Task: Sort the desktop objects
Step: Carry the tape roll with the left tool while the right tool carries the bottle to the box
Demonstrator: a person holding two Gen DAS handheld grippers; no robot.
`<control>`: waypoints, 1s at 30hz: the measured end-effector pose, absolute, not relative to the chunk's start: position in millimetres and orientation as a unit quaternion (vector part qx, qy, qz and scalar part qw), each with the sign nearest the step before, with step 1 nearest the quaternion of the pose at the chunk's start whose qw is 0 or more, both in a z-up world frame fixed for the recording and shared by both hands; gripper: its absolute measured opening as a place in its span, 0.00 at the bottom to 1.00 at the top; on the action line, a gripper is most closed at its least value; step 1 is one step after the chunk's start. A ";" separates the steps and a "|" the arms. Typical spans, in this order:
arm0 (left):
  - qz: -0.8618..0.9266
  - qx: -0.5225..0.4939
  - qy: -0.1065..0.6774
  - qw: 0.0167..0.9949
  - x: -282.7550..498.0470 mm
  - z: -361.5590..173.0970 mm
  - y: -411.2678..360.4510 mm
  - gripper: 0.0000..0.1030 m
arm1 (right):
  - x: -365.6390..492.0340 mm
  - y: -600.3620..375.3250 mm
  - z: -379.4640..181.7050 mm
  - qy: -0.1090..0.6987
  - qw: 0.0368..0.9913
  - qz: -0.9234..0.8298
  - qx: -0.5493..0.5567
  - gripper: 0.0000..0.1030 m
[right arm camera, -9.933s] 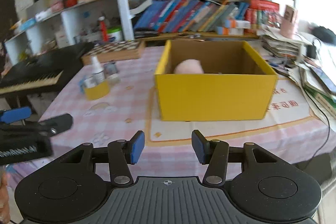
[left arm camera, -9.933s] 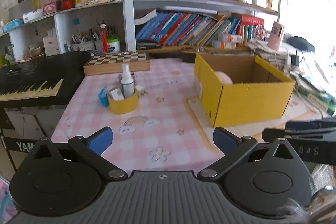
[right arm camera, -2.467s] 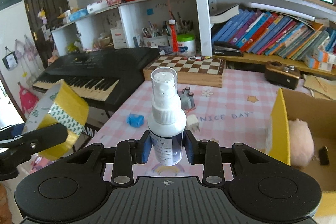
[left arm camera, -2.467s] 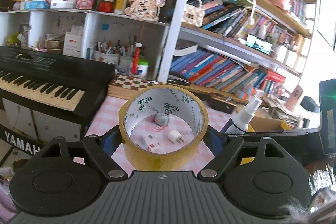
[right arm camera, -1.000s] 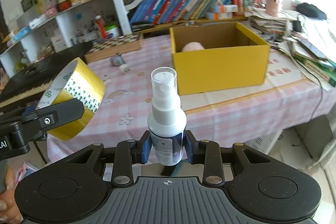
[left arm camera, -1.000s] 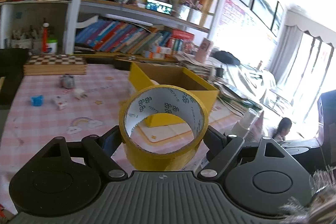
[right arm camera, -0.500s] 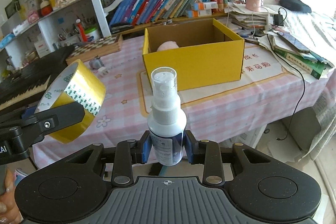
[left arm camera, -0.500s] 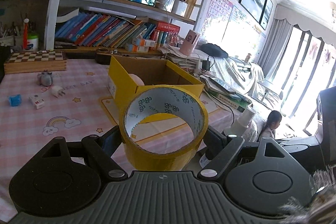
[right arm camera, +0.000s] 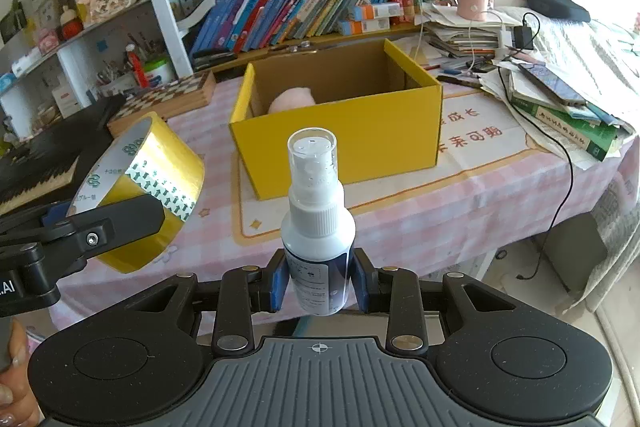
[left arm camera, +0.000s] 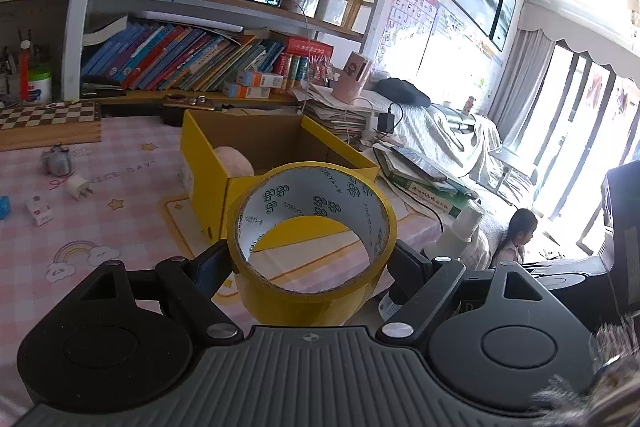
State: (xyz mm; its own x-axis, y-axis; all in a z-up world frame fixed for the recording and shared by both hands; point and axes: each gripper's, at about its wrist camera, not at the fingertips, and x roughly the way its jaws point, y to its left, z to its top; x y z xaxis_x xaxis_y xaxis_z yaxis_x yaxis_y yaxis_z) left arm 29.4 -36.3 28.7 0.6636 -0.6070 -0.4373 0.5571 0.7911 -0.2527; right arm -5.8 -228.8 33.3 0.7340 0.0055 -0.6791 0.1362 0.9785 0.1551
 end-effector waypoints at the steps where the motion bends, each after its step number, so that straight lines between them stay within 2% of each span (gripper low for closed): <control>1: -0.320 -0.048 0.258 0.911 31.5 28.7 -40.4 0.79 | -3.0 -233.3 33.3 0.364 0.926 -0.035 0.098 0.32; 18: -0.303 -0.042 0.252 0.918 73.5 32.9 -114.3 0.79 | 48.8 -305.4 34.2 0.363 0.927 -0.010 0.093 0.32; 30: -0.261 -0.002 0.185 0.948 123.5 62.9 -151.2 0.79 | 110.2 -349.2 68.5 0.293 0.952 0.035 0.079 0.31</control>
